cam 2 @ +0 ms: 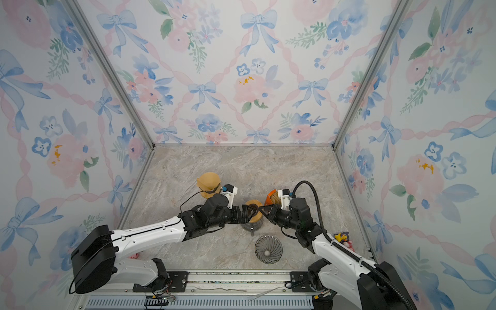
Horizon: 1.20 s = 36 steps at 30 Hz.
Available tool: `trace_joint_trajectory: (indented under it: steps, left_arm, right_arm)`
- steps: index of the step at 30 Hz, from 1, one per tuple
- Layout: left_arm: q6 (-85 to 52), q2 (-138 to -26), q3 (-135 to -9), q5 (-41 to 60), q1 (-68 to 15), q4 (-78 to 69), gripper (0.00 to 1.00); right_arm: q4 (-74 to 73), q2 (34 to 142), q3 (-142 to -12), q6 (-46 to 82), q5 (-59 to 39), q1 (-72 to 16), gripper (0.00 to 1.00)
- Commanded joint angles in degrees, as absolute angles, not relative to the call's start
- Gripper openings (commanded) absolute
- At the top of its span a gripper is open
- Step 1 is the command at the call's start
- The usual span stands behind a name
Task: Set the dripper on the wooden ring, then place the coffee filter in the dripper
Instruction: 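Lower the coaster onto the glass pitcher's mouth and open the right gripper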
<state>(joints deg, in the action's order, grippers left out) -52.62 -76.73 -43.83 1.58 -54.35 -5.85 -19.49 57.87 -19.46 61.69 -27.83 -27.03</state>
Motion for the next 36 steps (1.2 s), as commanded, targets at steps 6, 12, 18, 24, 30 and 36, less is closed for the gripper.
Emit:
trace_joint_trajectory:
  steps: [6, 12, 18, 24, 30, 36]
  left_arm:
    - [-52.6, -77.3, -44.9, 2.2, -54.0, -4.8, 0.98]
    - [-52.6, -77.9, -45.3, 2.8, -54.0, -4.7, 0.98]
    - [-52.1, -77.4, -45.3, 2.7, -53.9, -4.3, 0.98]
    - [-51.4, -76.1, -45.2, 2.1, -54.0, -2.6, 0.98]
    - [-51.2, -74.6, -44.6, 1.9, -54.0, -0.8, 0.98]
    - [-50.9, -75.0, -45.1, 2.6, -54.0, -0.7, 0.98]
  right_arm:
    - [-11.6, 56.0, -21.3, 57.7, -26.3, -26.3, 0.25]
    - [-8.1, 55.9, -22.5, 56.0, -25.2, -26.3, 0.27]
    - [-3.1, 54.9, -24.1, 53.7, -22.5, -26.3, 0.28]
    - [0.5, 53.6, -25.2, 51.2, -21.4, -26.3, 0.3]
    - [2.5, 51.7, -25.2, 49.9, -21.5, -26.9, 0.31]
    - [1.4, 52.7, -25.5, 49.7, -21.5, -28.2, 0.27]
